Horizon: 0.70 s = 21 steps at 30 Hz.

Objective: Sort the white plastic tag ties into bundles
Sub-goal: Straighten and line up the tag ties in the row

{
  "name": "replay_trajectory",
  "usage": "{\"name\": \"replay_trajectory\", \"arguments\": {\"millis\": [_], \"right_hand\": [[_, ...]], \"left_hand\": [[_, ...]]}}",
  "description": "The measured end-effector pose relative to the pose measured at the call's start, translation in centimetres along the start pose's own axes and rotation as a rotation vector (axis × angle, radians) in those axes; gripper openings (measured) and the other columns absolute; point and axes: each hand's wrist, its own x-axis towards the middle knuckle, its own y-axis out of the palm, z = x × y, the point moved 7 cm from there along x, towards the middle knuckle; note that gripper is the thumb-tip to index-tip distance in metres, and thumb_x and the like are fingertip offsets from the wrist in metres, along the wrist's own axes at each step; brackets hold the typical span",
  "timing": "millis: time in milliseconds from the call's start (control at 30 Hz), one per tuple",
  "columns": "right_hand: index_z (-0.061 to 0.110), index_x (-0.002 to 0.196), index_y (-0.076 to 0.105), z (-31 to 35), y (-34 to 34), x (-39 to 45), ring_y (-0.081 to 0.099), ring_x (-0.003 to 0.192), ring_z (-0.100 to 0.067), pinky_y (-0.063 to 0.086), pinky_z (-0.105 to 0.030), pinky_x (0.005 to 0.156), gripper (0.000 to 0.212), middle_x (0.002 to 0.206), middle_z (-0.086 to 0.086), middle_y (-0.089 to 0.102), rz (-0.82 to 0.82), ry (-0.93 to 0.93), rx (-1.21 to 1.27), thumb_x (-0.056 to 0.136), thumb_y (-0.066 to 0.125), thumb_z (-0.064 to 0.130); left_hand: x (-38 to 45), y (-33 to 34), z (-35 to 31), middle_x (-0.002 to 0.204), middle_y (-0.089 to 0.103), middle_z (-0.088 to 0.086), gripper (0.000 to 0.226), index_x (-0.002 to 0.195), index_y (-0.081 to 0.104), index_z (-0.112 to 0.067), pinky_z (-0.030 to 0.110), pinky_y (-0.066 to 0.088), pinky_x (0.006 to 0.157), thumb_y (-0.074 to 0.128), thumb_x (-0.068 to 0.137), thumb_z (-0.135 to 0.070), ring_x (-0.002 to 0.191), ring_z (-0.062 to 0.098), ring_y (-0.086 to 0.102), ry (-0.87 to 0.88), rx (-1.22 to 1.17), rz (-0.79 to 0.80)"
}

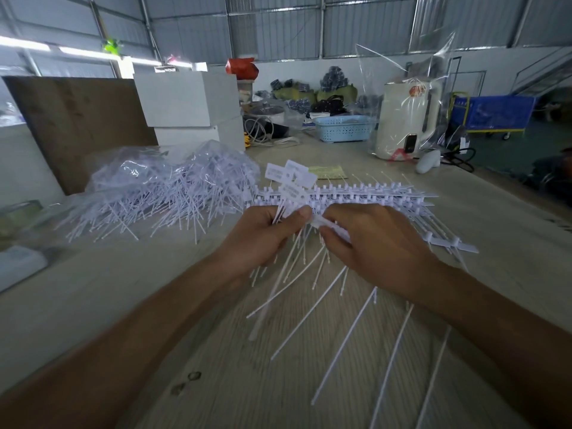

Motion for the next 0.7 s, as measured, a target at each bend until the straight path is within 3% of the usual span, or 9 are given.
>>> {"name": "replay_trajectory", "arguments": {"millis": [100,167,300,433,600,700], "right_hand": [[0.014,0.086,0.061,-0.9,-0.2,0.0,0.055,0.056,-0.024,0.045,-0.035,0.053,0.02,0.066,0.003,0.052,-0.064,0.049,0.046,0.098,0.057,0.029],[0.015,0.09,0.064,-1.5,0.2,0.1,0.053,0.055,-0.021,0.045,-0.034,0.053,0.018,0.065,0.005,0.05,-0.059,0.094,0.082,0.098,0.058,0.03],[0.016,0.1,0.068,-2.6,0.7,0.3,0.058,0.061,-0.021,0.05,-0.037,0.058,0.02,0.071,0.001,0.063,-0.057,0.162,0.129,0.098,0.057,0.033],[0.016,0.101,0.068,-2.3,0.8,0.2,0.059,0.058,-0.02,0.043,-0.031,0.052,0.02,0.07,0.001,0.063,-0.092,0.159,0.155,0.097,0.058,0.033],[0.019,0.098,0.066,-2.6,1.1,0.3,0.058,0.06,-0.019,0.045,-0.033,0.054,0.019,0.07,0.002,0.062,-0.048,0.174,0.182,0.098,0.057,0.036],[0.021,0.104,0.066,-2.9,1.3,0.3,0.062,0.063,-0.018,0.052,-0.038,0.061,0.018,0.075,0.002,0.067,0.008,0.153,0.212,0.1,0.057,0.035]], "left_hand": [[-0.2,0.8,-0.2,0.046,0.042,-0.014,0.032,0.059,0.066,-0.024,0.014,0.028,0.04,0.071,0.088,-0.039,0.039,0.002,0.034,0.004,0.038,0.088],[-0.1,0.7,-0.1,0.046,0.042,-0.015,0.04,0.054,0.068,-0.032,0.015,0.027,0.041,0.067,0.094,-0.028,0.04,0.0,0.034,-0.002,0.064,0.085],[-0.2,0.9,-0.3,0.046,0.042,-0.016,0.033,0.064,0.067,-0.02,0.015,0.028,0.041,0.065,0.093,-0.036,0.039,-0.001,0.035,0.0,0.052,0.091],[-0.4,1.6,-0.6,0.046,0.052,-0.021,0.036,0.062,0.069,-0.028,0.003,0.032,0.042,0.065,0.096,-0.021,0.041,-0.008,0.048,0.057,0.084,0.119],[-0.1,0.7,-0.5,0.052,0.038,-0.01,0.038,0.071,0.062,-0.016,0.017,0.028,0.045,0.051,0.103,-0.034,0.044,0.004,0.032,0.063,0.089,0.066],[0.0,0.8,-0.5,0.053,0.042,-0.008,0.04,0.072,0.053,-0.014,0.017,0.031,0.044,0.046,0.105,-0.035,0.045,0.007,0.035,0.074,0.114,0.094]]}}
